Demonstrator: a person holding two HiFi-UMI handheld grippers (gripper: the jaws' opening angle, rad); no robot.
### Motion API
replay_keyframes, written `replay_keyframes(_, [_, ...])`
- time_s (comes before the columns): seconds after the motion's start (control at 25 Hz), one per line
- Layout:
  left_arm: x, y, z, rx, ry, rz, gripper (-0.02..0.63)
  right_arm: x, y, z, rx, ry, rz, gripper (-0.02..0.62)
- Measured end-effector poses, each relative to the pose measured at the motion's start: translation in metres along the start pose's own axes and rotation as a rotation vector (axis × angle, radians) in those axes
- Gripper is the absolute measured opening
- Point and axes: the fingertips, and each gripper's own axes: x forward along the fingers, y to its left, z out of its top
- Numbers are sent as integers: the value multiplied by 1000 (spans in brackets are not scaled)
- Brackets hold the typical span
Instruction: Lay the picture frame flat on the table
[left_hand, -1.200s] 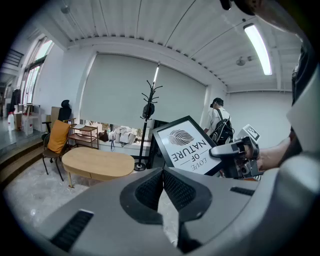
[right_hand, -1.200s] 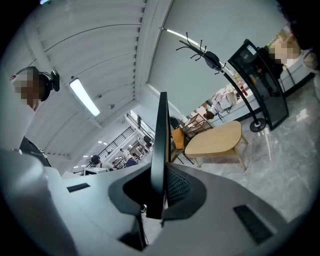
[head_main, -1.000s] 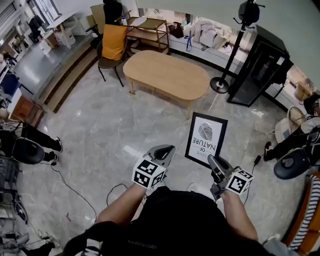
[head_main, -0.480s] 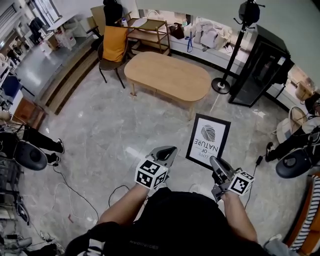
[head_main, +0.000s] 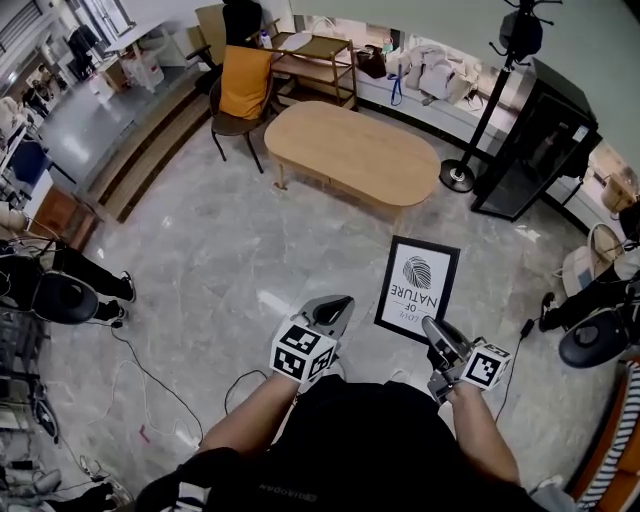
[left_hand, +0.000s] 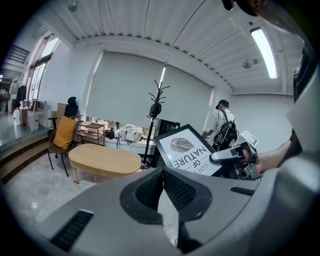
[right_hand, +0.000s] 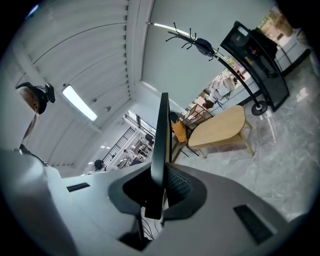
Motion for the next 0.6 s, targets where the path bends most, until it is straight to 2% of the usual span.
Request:
replay_keyframes(0.36, [-50, 76, -23, -31, 25, 32, 5, 76, 25, -29, 2, 25, -22, 38])
replay_keyframes(0.6, [-70, 116, -34, -63, 34, 74, 5, 111, 24, -35, 24, 53, -51, 38])
